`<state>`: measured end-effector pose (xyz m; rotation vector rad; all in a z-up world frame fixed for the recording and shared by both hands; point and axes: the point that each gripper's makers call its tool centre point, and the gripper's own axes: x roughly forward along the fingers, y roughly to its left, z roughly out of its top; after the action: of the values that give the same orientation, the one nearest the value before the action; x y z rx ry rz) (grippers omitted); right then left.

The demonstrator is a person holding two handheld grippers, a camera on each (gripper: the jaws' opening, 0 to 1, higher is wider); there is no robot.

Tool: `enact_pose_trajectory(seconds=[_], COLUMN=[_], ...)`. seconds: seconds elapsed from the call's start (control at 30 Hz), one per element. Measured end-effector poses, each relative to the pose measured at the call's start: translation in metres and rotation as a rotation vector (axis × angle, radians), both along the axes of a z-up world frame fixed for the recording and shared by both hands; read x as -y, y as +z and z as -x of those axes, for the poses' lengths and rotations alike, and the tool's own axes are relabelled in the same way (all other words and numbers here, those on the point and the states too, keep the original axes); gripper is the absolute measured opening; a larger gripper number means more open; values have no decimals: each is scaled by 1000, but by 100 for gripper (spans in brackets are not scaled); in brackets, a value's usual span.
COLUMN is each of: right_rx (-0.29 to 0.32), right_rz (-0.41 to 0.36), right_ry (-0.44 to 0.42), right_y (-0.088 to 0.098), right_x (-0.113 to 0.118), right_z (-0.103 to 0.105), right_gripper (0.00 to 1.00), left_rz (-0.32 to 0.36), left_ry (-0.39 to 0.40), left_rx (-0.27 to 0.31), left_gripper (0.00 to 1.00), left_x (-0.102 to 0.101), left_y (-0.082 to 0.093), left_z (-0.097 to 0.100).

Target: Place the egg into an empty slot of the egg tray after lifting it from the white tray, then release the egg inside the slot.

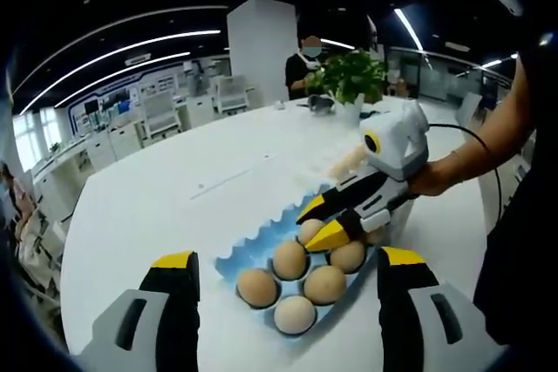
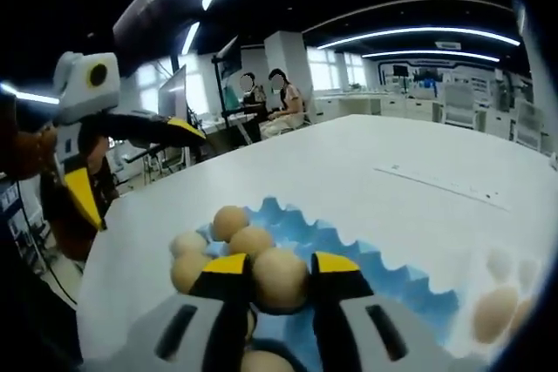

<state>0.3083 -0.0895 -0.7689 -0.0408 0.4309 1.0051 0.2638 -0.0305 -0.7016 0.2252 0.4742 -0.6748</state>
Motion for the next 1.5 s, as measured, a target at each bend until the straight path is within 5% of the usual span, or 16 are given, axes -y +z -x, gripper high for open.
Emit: enact_pose_trajectory(seconds=[0.53, 0.7, 0.97, 1.13, 1.23, 1.5], right_rx=[15, 54, 104, 84, 121, 104], right_rz=[-21, -45, 51, 69, 111, 156], right_ry=[-47, -203, -571, -754, -803, -901], right_y=[15, 29, 26, 22, 25, 14], right_x=[23, 71, 198, 261, 282, 316], right_z=[10, 2, -13, -14, -15, -15], right_gripper=[27, 27, 27, 28, 28, 28], left_rz=[3, 6, 8, 9, 10, 6], left_ry=[-13, -19, -35, -37, -38, -36], left_rx=[11, 11, 12, 13, 13, 11], left_gripper=[84, 84, 83, 83, 83, 83], left_x=[5, 8, 11, 12, 12, 10], left_y=[4, 4, 4, 3, 3, 2], left_z=[2, 2, 2, 3, 3, 3])
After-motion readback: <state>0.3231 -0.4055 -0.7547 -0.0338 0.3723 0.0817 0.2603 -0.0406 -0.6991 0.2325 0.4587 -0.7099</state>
